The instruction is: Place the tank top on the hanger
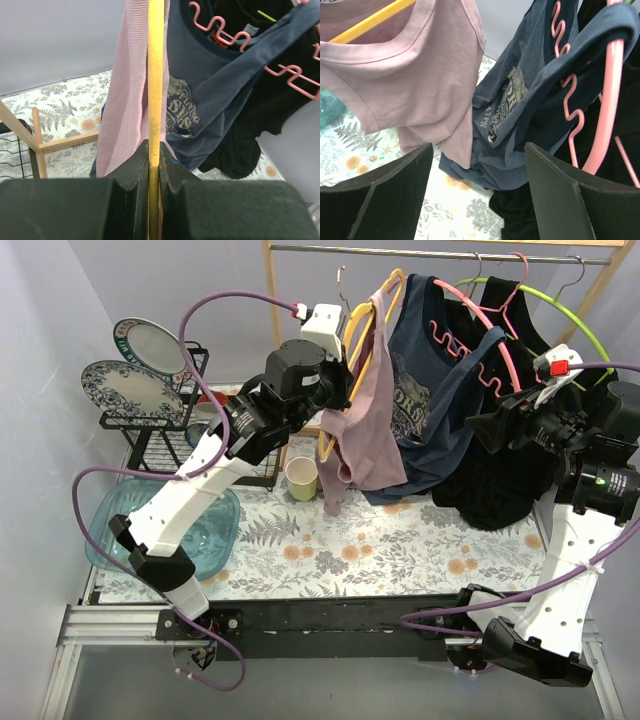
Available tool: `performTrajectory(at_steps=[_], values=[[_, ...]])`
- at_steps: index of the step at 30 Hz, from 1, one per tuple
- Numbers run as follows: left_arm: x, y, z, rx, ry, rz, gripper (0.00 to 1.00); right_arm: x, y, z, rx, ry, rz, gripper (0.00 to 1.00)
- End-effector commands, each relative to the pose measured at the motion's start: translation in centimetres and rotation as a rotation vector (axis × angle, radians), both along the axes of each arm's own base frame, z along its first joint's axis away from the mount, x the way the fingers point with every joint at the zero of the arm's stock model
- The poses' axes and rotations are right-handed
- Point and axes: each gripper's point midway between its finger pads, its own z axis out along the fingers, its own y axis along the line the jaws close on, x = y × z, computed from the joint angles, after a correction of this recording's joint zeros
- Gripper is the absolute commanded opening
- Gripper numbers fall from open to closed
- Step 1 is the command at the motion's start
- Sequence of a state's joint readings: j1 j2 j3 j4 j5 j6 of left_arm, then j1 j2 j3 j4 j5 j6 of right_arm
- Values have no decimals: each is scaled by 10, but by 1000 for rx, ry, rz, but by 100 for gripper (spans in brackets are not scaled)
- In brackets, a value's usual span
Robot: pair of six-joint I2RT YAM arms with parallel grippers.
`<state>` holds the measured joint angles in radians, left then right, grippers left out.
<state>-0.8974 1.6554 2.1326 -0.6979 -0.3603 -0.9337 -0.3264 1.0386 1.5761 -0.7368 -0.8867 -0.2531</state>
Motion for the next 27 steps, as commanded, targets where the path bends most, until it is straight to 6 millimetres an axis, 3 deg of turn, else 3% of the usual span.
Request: performTrajectory(at_steps=[1,9,17,27], values=[[15,13,23,-66,-30,79,0,-2,3,10,18,-41,19,81],[49,3,10,-100,5,73,0,-4,5,5,35,-35,38,81],[67,-12,20,-135,-33,46,0,-4,8,-2,46,-28,59,81],[95,-12,22,-167,-67,81,0,-5,11,-7,57,-19,82,80]])
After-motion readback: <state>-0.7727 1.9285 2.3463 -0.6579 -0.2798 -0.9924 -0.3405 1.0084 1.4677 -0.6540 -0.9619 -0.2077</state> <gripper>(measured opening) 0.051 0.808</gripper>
